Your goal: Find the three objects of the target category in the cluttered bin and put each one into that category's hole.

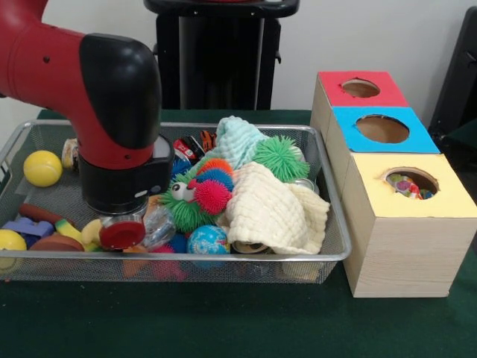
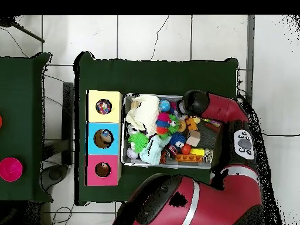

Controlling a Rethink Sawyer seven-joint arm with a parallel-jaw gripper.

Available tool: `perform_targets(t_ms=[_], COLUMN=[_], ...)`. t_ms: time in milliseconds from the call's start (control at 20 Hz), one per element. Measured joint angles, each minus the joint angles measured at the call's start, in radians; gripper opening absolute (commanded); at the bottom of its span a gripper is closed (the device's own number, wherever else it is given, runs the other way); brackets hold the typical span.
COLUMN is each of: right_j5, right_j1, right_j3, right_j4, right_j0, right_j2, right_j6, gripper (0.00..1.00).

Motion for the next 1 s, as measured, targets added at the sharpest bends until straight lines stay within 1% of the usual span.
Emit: perform_targets(t_ms=[300, 400, 500, 600, 750, 900, 1000], right_j5=[0.0, 0.0, 0.0, 0.001, 0.015, 0.059, 0.099], right_j1=[-0.007, -0.018, -0.039, -0.069, -0.133, -0.21, -0.253], right_j3=[0.016, 0.032, 0.064, 0.103, 0.174, 0.237, 0.261], right_j4=[0.001, 0.001, 0.001, 0.001, 0.001, 0.001, 0.001], right_j0=[0.0, 0.001, 0.003, 0.003, 0.003, 0.003, 0.003], right_j2=[0.0, -0.002, -0.007, -0.011, -0.018, -0.027, -0.031], right_j6=[0.0, 0.0, 0.0, 0.0, 0.0, 0.0, 0.0], gripper=[0.0, 0.0, 0.0, 0.0, 0.0, 0.0, 0.0])
